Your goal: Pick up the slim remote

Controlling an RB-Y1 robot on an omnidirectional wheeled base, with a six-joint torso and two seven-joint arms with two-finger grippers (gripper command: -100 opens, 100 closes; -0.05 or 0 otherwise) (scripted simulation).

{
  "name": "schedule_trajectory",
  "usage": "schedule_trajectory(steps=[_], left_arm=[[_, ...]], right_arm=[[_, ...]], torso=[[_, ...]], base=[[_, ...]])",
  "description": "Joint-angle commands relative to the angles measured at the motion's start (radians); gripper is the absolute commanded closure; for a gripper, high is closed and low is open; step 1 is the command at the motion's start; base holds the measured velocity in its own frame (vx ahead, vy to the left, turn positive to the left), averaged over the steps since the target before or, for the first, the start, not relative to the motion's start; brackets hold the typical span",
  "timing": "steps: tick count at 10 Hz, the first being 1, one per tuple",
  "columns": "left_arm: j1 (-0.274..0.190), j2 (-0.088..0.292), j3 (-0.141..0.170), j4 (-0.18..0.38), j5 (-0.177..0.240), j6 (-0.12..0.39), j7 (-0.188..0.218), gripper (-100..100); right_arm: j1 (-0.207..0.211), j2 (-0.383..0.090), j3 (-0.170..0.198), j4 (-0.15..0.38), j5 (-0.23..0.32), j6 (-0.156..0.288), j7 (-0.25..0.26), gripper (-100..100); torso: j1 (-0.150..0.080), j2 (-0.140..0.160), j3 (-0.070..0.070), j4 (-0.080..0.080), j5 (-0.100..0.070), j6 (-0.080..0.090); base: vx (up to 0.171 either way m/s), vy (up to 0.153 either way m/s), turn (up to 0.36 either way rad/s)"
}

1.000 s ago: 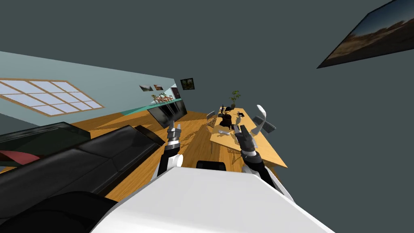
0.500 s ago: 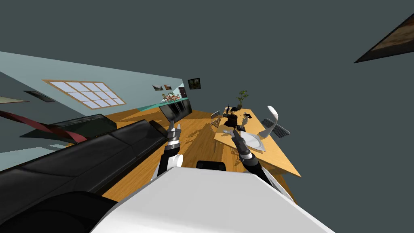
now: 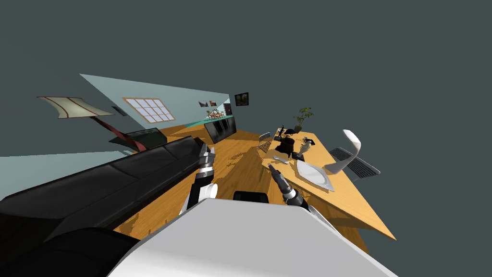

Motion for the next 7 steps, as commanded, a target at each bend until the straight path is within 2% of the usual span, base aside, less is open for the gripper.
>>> schedule_trajectory(steps=[1,2,3,4,5,6,7], left_arm=[[0.0,0.0,0.0,0.0,0.0,0.0,0.0,0],[0.0,0.0,0.0,0.0,0.0,0.0,0.0,0],[0.0,0.0,0.0,0.0,0.0,0.0,0.0,0],[0.0,0.0,0.0,0.0,0.0,0.0,0.0,0],[0.0,0.0,0.0,0.0,0.0,0.0,0.0,0],[0.0,0.0,0.0,0.0,0.0,0.0,0.0,0],[0.0,0.0,0.0,0.0,0.0,0.0,0.0,0]], right_arm=[[0.003,-0.05,0.035,0.05,0.008,-0.006,0.015,-100],[0.003,-0.055,0.035,0.053,0.008,-0.006,0.015,-100],[0.006,-0.095,0.068,0.077,0.016,-0.004,0.028,-100],[0.006,-0.095,0.068,0.097,0.016,-0.004,0.028,-100],[0.01,-0.135,0.101,0.135,0.024,0.001,0.04,-100],[0.01,-0.135,0.101,0.144,0.024,0.001,0.04,-100],[0.013,-0.175,0.134,0.177,0.033,0.008,0.049,-100]], torso=[[0.0,0.0,0.0,0.0,0.0,0.0],[0.0,0.0,0.0,0.0,0.0,-0.001],[-0.002,-0.001,-0.001,0.0,0.0,0.001],[-0.002,-0.002,-0.001,0.0,0.0,0.0],[-0.002,-0.002,-0.001,0.0,-0.001,0.001],[-0.002,-0.002,-0.001,0.0,0.0,0.0],[-0.003,-0.002,-0.001,0.0,-0.001,0.001]], base=[[-0.036,0.049,0.436],[-0.021,0.022,0.136],[-0.009,0.032,0.258],[-0.009,0.021,0.158],[-0.01,0.03,0.355],[-0.004,0.017,0.192],[0.004,0.019,0.297]])
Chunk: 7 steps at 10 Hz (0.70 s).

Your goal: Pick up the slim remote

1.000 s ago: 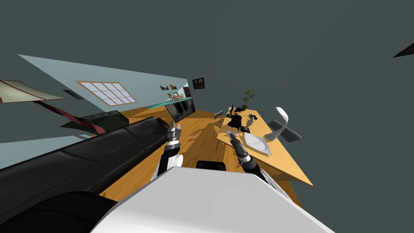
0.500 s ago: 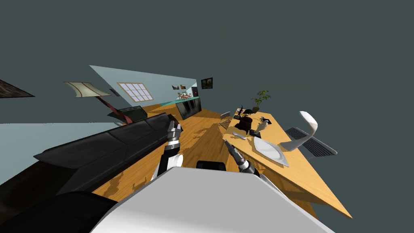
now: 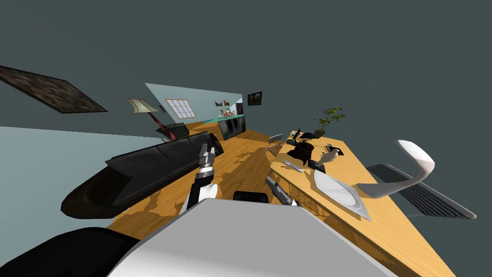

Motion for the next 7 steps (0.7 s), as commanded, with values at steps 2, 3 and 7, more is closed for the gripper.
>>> schedule_trajectory(steps=[2,3,7], left_arm=[[0.0,0.0,0.0,0.0,0.0,0.0,0.0,0],[0.0,0.0,0.0,0.0,0.0,0.0,0.0,0],[0.0,0.0,0.0,0.0,0.0,0.0,0.0,0]], right_arm=[[-0.012,-0.013,0.02,0.059,0.005,-0.004,0.005,-100],[-0.009,-0.053,0.053,0.089,0.013,0.006,0.013,-100],[-0.004,-0.133,0.116,0.219,0.027,0.032,0.023,-100]], torso=[[-0.001,0.0,0.0,0.0,0.0,0.001],[-0.001,0.0,0.0,0.0,0.0,0.001],[-0.003,-0.002,-0.001,0.0,-0.001,0.0]], base=[[0.003,0.004,0.099],[0.014,0.009,0.334],[0.027,-0.014,0.311]])
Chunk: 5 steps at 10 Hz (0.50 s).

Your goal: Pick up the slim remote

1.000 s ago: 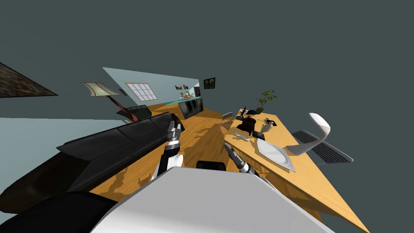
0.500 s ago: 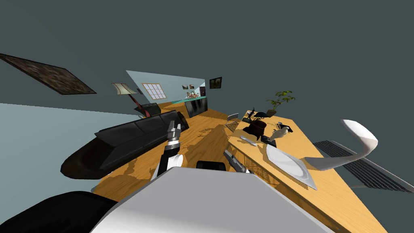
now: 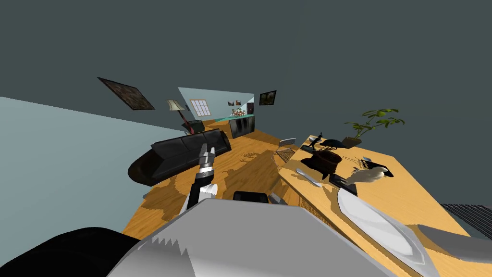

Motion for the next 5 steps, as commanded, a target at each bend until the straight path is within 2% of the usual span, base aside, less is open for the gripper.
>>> schedule_trajectory(steps=[1,2,3,4,5], left_arm=[[0.0,0.0,0.0,0.0,0.0,0.0,0.0,0],[0.0,0.0,0.0,0.0,0.0,0.0,0.0,0],[0.0,0.0,0.0,0.0,0.0,0.0,0.0,0],[0.0,0.0,0.0,0.0,0.0,0.0,0.0,0],[0.0,0.0,0.0,0.0,0.0,0.0,0.0,0]], right_arm=[[-0.001,-0.05,0.037,0.05,0.008,0.023,0.001,-100],[-0.001,-0.05,0.037,0.061,0.008,0.023,0.001,-100],[-0.001,-0.05,0.037,0.072,0.008,0.023,0.001,-100],[0.0,-0.089,0.067,0.11,0.015,0.04,0.001,-100],[0.0,-0.089,0.067,0.128,0.015,0.04,0.001,-100]], torso=[[0.0,0.0,0.0,0.0,0.0,0.0],[0.0,0.0,0.0,0.0,0.0,-0.001],[0.0,0.0,0.0,0.0,0.0,0.0],[0.001,0.001,0.0,0.0,0.0,0.001],[0.001,0.0,0.0,0.0,0.0,-0.001]], base=[[0.042,-0.032,0.409],[0.033,-0.033,0.179],[0.011,-0.012,-0.038],[0.024,-0.012,0.361],[0.023,-0.033,0.206]])
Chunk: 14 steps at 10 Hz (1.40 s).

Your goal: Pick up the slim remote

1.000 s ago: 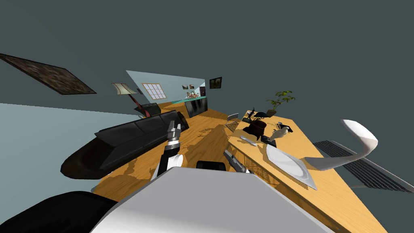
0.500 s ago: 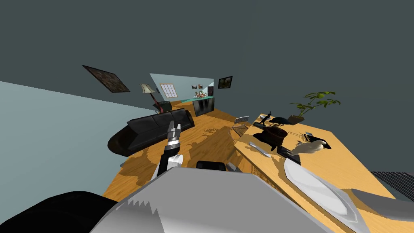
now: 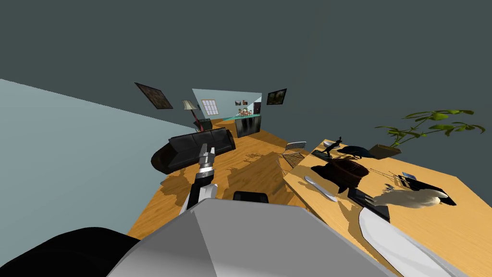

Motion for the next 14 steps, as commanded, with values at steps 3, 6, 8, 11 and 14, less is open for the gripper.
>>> schedule_trajectory(steps=[3,6,8,11,14], left_arm=[[0.0,0.0,0.0,0.0,0.0,0.0,0.0,0],[0.0,0.0,0.0,0.0,0.0,0.0,0.0,0],[0.0,0.0,0.0,0.0,0.0,0.0,0.0,0],[0.0,0.0,0.0,0.0,0.0,0.0,0.0,0],[0.0,0.0,0.0,0.0,0.0,0.0,0.0,0]], right_arm=[[0.004,-0.083,0.06,0.098,0.013,0.045,-0.005,-100],[0.005,-0.119,0.087,0.173,0.018,0.066,-0.01,-100],[0.005,-0.152,0.112,0.227,0.023,0.088,-0.016,-100],[0.003,-0.211,0.16,0.328,0.032,0.133,-0.033,-100],[-0.002,-0.256,0.203,0.42,0.04,0.18,-0.054,-100]], torso=[[-0.003,-0.001,-0.001,0.0,0.0,-0.001],[0.0,0.0,0.0,0.0,0.0,-0.001],[-0.002,-0.001,0.0,0.0,0.0,-0.001],[-0.004,-0.002,-0.001,0.0,-0.001,-0.001],[-0.002,-0.001,-0.001,0.0,-0.001,0.001]], base=[[0.04,-0.066,0.331],[0.016,-0.03,0.162],[0.02,-0.057,0.263],[0.029,-0.079,0.3],[0.014,-0.071,0.233]])
